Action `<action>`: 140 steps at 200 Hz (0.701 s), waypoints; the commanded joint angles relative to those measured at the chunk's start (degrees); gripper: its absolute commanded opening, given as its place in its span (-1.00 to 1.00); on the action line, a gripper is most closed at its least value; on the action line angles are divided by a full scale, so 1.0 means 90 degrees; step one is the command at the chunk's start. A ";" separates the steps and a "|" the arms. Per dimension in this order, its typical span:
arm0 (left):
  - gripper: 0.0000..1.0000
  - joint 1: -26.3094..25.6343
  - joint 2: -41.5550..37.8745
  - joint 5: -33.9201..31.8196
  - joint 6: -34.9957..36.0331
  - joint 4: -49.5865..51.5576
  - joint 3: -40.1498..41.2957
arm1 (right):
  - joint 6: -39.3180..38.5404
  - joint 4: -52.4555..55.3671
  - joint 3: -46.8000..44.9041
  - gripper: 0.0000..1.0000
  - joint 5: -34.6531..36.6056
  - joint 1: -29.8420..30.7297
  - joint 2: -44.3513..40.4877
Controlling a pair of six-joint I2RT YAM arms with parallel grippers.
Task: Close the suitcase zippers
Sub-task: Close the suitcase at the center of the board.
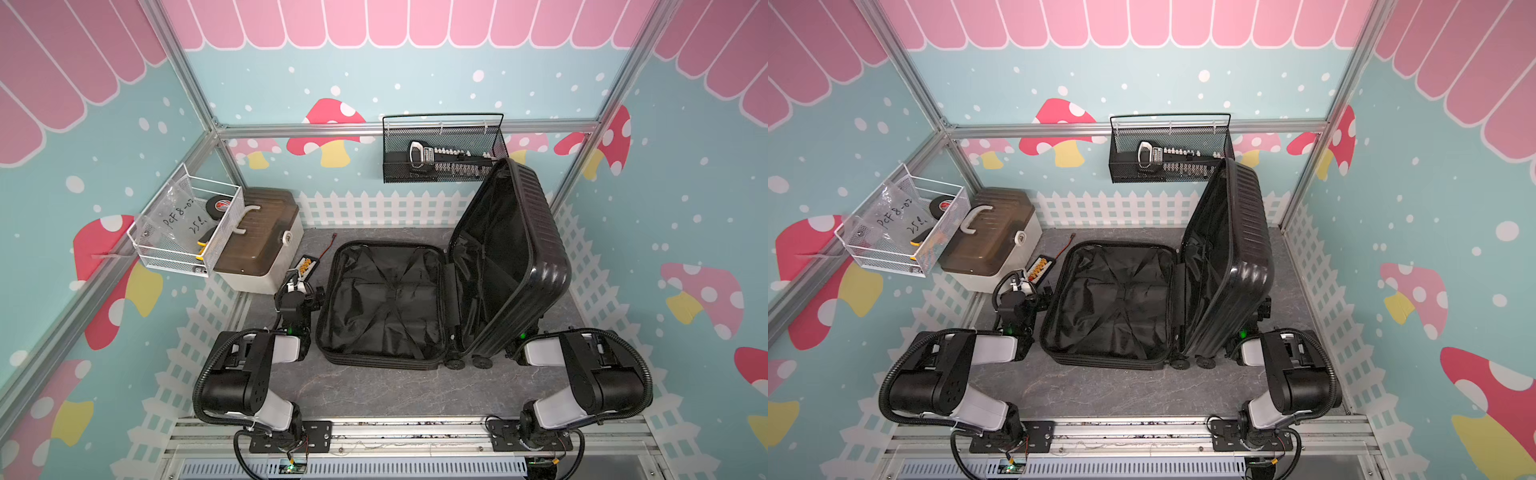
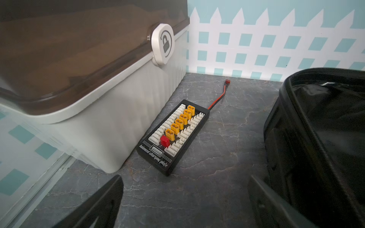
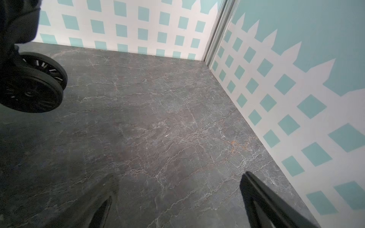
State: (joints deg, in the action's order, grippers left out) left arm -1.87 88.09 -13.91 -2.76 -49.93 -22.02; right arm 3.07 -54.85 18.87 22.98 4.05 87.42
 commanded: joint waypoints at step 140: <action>0.99 -0.0051 -0.0013 0.0294 0.0037 -0.0070 -0.0043 | -0.0001 -0.0130 0.0032 0.97 0.0012 0.0037 0.0014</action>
State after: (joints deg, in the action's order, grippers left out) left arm -1.85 88.07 -13.89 -2.74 -49.93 -22.02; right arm 3.07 -54.85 18.87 22.98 4.05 87.42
